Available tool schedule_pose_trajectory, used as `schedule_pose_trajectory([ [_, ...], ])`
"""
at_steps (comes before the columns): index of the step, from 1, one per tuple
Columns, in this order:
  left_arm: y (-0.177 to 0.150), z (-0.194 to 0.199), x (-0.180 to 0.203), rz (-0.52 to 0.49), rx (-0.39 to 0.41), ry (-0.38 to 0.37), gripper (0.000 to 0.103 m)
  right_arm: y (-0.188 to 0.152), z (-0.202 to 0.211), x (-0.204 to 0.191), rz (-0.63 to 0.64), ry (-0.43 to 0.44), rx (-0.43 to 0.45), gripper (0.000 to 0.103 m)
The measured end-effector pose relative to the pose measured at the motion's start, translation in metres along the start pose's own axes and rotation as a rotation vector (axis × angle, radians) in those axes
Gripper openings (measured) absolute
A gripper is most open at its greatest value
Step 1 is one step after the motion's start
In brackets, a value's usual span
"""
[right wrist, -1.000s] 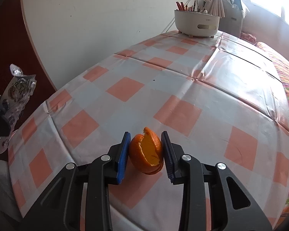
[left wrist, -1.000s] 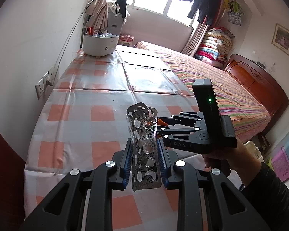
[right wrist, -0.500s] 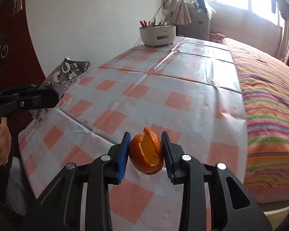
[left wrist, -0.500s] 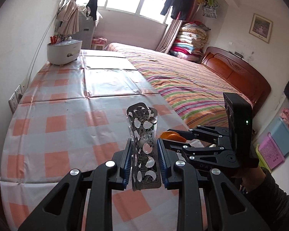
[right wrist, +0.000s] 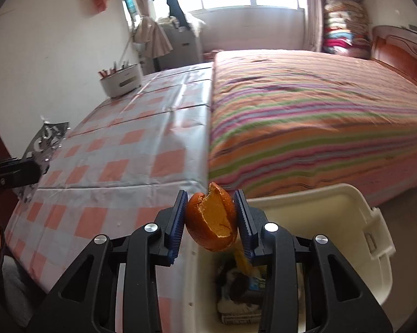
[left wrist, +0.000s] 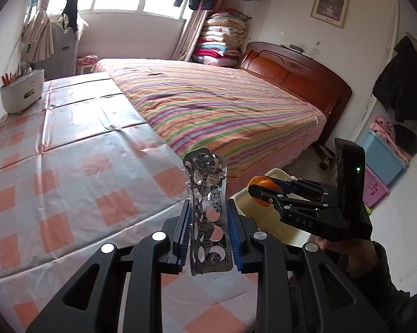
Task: Collect trash
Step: 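Carry the orange peel into the bin and open the right tool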
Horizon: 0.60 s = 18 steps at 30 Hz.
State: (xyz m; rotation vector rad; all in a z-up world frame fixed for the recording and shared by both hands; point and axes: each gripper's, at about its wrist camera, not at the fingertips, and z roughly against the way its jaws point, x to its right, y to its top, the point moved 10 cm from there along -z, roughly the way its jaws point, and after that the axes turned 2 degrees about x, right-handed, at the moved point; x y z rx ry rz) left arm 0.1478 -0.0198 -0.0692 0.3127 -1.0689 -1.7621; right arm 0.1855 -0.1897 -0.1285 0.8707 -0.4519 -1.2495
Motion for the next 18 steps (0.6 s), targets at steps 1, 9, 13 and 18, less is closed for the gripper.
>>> schedule_pose_trajectory([
  [1, -0.001, -0.003, 0.009, -0.011, -0.007, -0.014, 0.025, -0.006, 0.004, 0.017, -0.032, -0.045, 0.002, 0.036],
  [9, -0.007, -0.033, 0.077, -0.091, -0.057, -0.087, 0.025, -0.016, 0.029, 0.07, -0.199, -0.127, 0.059, 0.069],
  [13, -0.012, -0.056, 0.102, -0.11, -0.096, -0.116, 0.025, -0.011, 0.043, 0.085, -0.28, -0.122, 0.119, 0.071],
  [18, -0.023, -0.088, 0.119, -0.108, -0.15, -0.124, 0.025, 0.001, 0.083, 0.128, -0.434, -0.178, 0.273, 0.076],
])
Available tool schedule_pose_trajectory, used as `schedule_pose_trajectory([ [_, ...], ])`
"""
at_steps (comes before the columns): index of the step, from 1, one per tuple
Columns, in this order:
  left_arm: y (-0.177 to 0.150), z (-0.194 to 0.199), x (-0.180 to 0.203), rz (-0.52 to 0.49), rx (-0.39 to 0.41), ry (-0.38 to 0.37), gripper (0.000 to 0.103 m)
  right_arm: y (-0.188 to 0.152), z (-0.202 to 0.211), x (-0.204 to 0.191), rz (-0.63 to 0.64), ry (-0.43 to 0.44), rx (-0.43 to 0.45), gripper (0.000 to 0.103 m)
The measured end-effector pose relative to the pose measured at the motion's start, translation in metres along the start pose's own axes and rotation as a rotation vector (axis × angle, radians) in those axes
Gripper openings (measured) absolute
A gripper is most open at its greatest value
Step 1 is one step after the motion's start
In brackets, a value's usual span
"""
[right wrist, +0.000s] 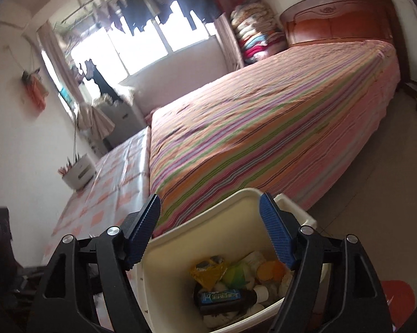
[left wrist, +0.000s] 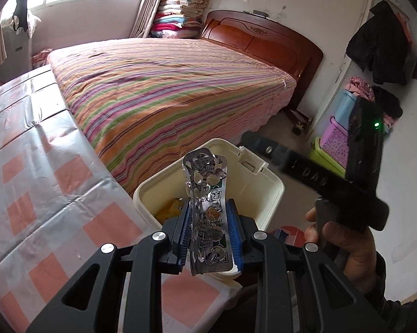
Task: Collect trash
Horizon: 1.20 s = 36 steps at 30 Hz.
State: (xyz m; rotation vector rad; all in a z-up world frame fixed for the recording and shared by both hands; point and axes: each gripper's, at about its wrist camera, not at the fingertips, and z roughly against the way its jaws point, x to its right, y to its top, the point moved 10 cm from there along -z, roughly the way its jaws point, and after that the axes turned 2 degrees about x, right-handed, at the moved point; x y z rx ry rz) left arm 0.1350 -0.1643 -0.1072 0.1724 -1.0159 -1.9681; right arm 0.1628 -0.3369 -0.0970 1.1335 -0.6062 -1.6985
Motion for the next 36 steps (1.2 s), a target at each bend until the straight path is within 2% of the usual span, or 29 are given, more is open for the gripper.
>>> schedule_pose_trajectory([
  [4, 0.0, -0.028, 0.009, -0.002, -0.042, -0.001, 0.025, 0.023, 0.023, 0.033, -0.118, -0.022, 0.108, 0.078],
  [7, 0.0, -0.047, 0.019, -0.02, -0.061, -0.003, 0.026, 0.026, 0.024, 0.043, -0.148, -0.034, 0.121, 0.08],
  [11, -0.003, -0.07, 0.026, -0.031, -0.091, 0.004, 0.028, 0.021, 0.02, 0.035, -0.15, -0.035, 0.119, 0.081],
  [13, -0.008, -0.079, 0.027, -0.039, -0.114, 0.012, 0.034, 0.022, 0.019, 0.032, -0.148, -0.036, 0.12, 0.082],
  [14, -0.009, -0.083, 0.027, -0.04, -0.12, 0.024, 0.041, 0.022, 0.023, 0.029, -0.149, -0.035, 0.125, 0.082],
  [15, -0.009, -0.085, 0.025, -0.039, -0.126, 0.039, 0.054, 0.022, 0.023, 0.028, -0.149, -0.035, 0.126, 0.082],
  [16, -0.009, -0.085, 0.024, -0.037, -0.124, 0.046, 0.059, 0.02, 0.024, 0.025, -0.144, -0.038, 0.126, 0.082],
  [17, -0.008, -0.084, 0.023, -0.035, -0.115, 0.053, 0.062, 0.019, 0.024, 0.024, -0.142, -0.041, 0.127, 0.082],
  [19, -0.007, -0.08, 0.02, -0.032, -0.102, 0.069, 0.062, 0.017, 0.024, 0.032, -0.135, -0.036, 0.12, 0.082],
  [22, -0.002, -0.063, 0.012, -0.016, -0.063, 0.086, 0.064, 0.011, 0.019, 0.024, -0.109, -0.044, 0.108, 0.084],
  [29, 0.018, -0.007, -0.023, 0.029, 0.127, 0.229, 0.066, -0.012, -0.006, -0.026, -0.006, -0.031, 0.044, 0.089],
  [36, 0.016, 0.029, -0.063, 0.075, 0.222, 0.383, 0.066, -0.024, -0.018, -0.045, 0.078, -0.075, 0.021, 0.095],
])
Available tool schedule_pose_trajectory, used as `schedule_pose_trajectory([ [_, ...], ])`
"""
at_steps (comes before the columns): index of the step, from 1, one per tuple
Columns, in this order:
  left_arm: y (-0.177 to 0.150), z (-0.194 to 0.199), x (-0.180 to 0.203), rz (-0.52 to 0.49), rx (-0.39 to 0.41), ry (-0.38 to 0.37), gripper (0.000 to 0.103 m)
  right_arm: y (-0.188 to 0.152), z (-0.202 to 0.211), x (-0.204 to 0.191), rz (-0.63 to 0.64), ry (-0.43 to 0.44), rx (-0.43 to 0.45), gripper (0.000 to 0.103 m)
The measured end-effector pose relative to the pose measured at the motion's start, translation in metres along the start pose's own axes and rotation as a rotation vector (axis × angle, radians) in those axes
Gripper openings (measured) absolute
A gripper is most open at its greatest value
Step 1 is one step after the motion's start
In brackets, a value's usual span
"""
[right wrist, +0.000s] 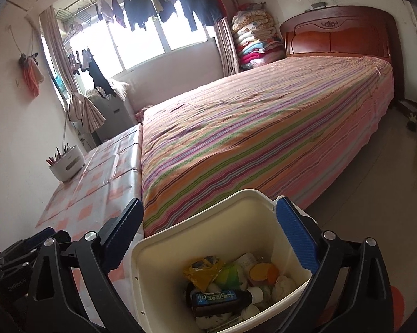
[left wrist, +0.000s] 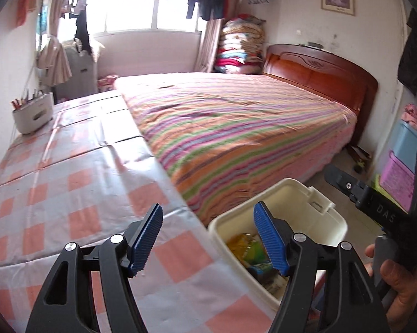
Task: Collect trash
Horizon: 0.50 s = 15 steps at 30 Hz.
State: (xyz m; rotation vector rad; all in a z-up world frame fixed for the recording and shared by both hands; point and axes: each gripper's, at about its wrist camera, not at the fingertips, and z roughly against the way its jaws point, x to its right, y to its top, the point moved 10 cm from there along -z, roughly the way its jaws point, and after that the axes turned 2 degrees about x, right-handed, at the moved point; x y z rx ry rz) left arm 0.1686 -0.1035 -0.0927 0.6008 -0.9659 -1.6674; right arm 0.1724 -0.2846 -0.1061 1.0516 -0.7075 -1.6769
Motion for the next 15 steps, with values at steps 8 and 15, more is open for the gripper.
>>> schedule_pose_trajectory([
  [8, -0.012, 0.045, -0.045, 0.043, 0.038, 0.12, 0.066, -0.032, 0.021, -0.019, 0.104, -0.166, -0.03, 0.096],
  [15, -0.022, 0.099, -0.062, 0.077, 0.074, 0.209, 0.066, -0.039, 0.046, -0.058, 0.194, -0.193, -0.046, 0.096],
])
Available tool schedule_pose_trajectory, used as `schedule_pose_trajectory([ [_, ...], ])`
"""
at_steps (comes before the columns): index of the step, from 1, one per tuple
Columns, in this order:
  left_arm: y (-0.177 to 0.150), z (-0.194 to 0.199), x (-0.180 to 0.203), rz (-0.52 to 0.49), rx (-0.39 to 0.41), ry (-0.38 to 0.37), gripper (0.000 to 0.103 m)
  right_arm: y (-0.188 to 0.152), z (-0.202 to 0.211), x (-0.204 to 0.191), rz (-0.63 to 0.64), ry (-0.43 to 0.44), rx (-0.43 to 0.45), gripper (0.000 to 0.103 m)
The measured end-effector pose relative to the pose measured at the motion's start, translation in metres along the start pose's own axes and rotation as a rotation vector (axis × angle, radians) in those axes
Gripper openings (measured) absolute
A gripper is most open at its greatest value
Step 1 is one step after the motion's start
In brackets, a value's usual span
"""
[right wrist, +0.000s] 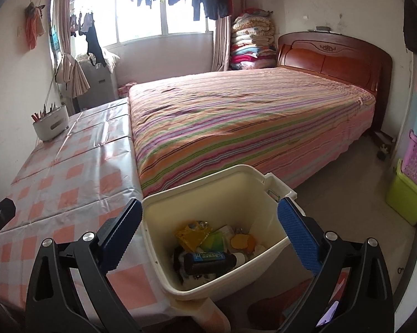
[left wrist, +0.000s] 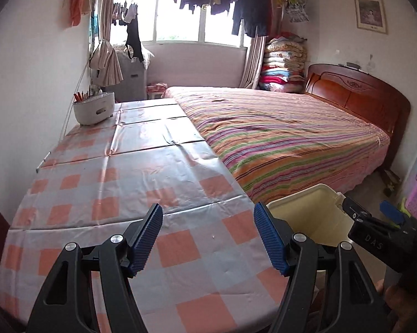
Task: Collect trash
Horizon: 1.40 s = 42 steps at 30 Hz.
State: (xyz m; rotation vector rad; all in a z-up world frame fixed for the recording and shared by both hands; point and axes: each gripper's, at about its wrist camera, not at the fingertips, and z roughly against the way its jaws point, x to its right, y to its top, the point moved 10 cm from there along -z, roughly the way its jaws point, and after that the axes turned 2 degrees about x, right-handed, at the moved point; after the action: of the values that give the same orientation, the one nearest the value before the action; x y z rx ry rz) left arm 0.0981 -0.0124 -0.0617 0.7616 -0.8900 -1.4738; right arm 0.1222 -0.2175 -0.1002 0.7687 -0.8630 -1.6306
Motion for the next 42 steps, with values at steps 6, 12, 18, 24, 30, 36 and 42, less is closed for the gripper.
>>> schedule_pose_trajectory([
  [6, -0.006, 0.02, -0.009, -0.04, -0.022, 0.055, 0.066, -0.009, 0.005, -0.03, 0.03, 0.038, -0.028, 0.096],
  [12, -0.007, 0.026, -0.024, -0.008, -0.034, 0.11, 0.066, -0.006, 0.005, -0.031, 0.027, 0.063, -0.042, 0.096],
  [18, -0.006, 0.021, -0.028, -0.003, -0.065, 0.126, 0.066, -0.007, 0.002, -0.028, 0.049, 0.077, -0.056, 0.096],
  [24, 0.0, 0.012, -0.02, -0.041, -0.081, 0.134, 0.066, 0.004, -0.001, -0.024, 0.047, 0.058, -0.051, 0.096],
  [30, 0.005, 0.003, -0.016, -0.065, -0.089, 0.137, 0.066, 0.0, -0.014, -0.026, 0.055, 0.058, -0.07, 0.096],
  [36, 0.008, -0.003, -0.016, -0.068, -0.087, 0.141, 0.066, -0.002, -0.021, -0.029, 0.051, 0.063, -0.086, 0.096],
  [42, 0.011, -0.004, -0.016, -0.094, -0.084, 0.161, 0.066, -0.001, -0.023, -0.029, 0.041, 0.068, -0.092, 0.096],
])
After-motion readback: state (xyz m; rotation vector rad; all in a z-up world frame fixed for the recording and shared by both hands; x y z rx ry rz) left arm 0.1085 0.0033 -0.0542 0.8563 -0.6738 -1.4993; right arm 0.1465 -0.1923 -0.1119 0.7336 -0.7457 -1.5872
